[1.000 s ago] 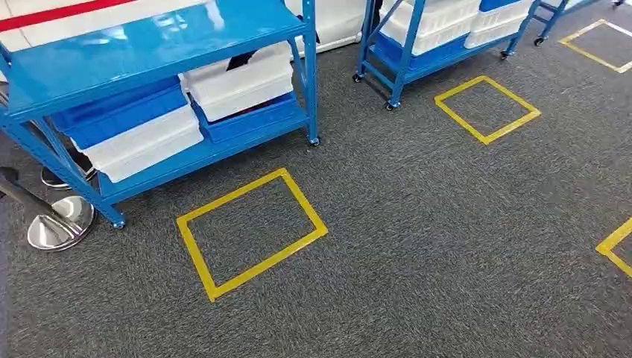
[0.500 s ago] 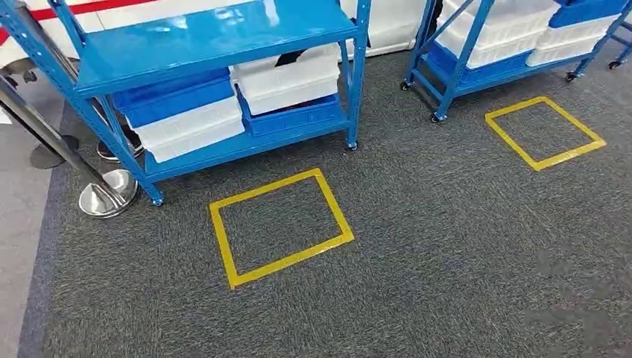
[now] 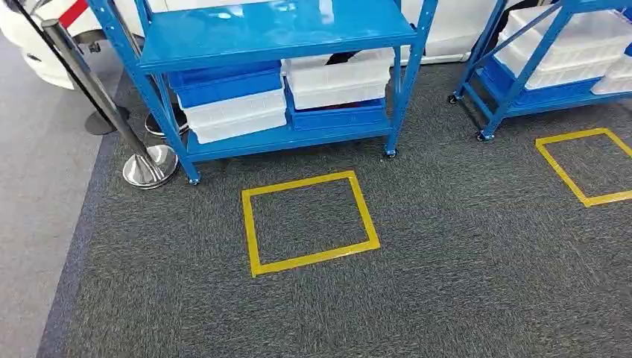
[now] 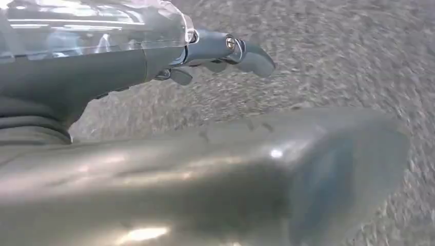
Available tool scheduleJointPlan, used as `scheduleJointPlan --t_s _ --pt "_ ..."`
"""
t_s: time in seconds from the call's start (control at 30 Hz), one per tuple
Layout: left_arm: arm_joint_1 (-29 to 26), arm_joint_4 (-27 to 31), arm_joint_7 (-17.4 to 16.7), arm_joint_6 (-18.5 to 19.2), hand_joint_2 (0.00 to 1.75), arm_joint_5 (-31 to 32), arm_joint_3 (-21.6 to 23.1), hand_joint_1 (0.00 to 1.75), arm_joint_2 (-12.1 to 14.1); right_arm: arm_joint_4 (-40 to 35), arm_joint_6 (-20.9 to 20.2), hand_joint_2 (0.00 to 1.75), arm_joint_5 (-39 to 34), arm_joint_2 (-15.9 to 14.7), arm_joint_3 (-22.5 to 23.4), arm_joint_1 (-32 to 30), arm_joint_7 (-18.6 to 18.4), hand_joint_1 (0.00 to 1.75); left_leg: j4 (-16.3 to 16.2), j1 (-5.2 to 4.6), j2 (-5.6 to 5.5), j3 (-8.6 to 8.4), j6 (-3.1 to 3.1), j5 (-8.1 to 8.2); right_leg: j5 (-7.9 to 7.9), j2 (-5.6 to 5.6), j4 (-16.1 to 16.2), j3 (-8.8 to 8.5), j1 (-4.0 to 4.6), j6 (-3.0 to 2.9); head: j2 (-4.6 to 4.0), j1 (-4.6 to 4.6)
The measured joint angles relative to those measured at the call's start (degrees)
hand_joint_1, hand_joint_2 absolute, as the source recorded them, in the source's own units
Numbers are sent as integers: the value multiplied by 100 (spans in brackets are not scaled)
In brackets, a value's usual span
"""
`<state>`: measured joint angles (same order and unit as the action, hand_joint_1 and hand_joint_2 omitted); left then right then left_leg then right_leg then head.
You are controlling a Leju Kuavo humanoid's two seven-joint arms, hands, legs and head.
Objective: Take the parts from the cabinet and place them on the table.
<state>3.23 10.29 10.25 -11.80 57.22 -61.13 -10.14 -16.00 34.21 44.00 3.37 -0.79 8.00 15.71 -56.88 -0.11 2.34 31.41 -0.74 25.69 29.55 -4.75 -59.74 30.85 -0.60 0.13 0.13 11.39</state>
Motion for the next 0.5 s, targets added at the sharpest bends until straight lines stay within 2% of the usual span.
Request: scheduleJointPlan --t_s 0.03,0.07,0.1,0.13,0.17,0.2,0.23,0.27,0.3,0.33,0.37,0.43,0.47,0.5 --pt "24 0 -35 20 0 -24 -11 0 0 2 4 0 7 2 0 -2 -20 0 27 12 -26 0 -21 -8 153 245 -223 117 -5 27 2 -2" --pt "63 0 -65 79 0 -123 -24 0 -2 9 4 0 13 6 -2 -7 -50 0 25 16 -64 11 -59 -27 375 372 -636 326 -20 45 0 -4" --pt "92 0 -81 140 0 -215 -48 0 -2 22 4 0 15 11 -2 -29 -63 0 25 15 -110 13 -83 -8 551 420 -1107 571 -32 64 0 -7" --pt "100 0 -96 168 0 -295 -107 0 -11 31 4 0 24 13 -2 -61 -65 0 22 14 -167 8 -85 -4 624 429 -1478 783 -38 83 0 -4" --pt "101 0 -107 184 0 -332 -160 0 -18 39 4 0 26 15 -2 -84 -68 0 24 19 -235 -12 -96 77 543 430 -1605 904 -50 98 0 -4" --pt "94 0 -137 184 0 -390 -196 0 -20 44 4 0 35 15 -2 -104 -68 0 17 29 -272 -43 -80 100 344 430 -1474 892 -71 118 0 -4" --pt "79 0 -172 184 0 -428 -231 0 -22 46 4 0 50 15 -2 -117 -68 0 0 38 -291 -85 -60 138 67 430 -1153 779 -94 137 0 -4" --pt "67 0 -188 181 0 -477 -282 0 -35 48 4 0 66 15 -2 -126 -70 0 -30 53 -305 -132 -29 188 -227 431 -674 583 -117 154 0 -4" --pt "67 0 -225 181 0 -544 -334 0 -37 48 4 0 85 15 -2 -132 -70 0 -71 59 -311 -144 26 240 -424 439 -222 395 -142 165 0 -4" --pt "79 2 -256 170 0 -610 -387 0 -35 55 0 0 107 26 -2 -123 -72 0 -144 20 -321 -136 87 332 -223 477 -56 324 -113 155 -2 -9" --pt "94 2 -286 149 0 -638 -452 0 -37 55 0 0 118 33 -2 -123 -79 0 -139 23 -342 -148 110 390 -199 484 -85 318 -111 59 0 -4" --pt "99 2 -334 107 0 -702 -533 0 -37 59 0 0 122 46 -2 -150 -83 0 -97 37 -341 -201 176 438 -127 477 -83 298 -75 -19 0 -7" --pt "116 2 -358 90 0 -699 -570 0 -37 59 0 0 122 59 -2 -146 -87 0 -92 41 -339 -243 217 484 -110 481 -64 238 -88 -79 2 -5" --pt "103 7 -372 65 0 -697 -586 0 -37 57 4 0 125 77 0 -167 -89 0 -166 63 -312 -306 237 495 -87 481 -16 143 -106 -110 0 -7"
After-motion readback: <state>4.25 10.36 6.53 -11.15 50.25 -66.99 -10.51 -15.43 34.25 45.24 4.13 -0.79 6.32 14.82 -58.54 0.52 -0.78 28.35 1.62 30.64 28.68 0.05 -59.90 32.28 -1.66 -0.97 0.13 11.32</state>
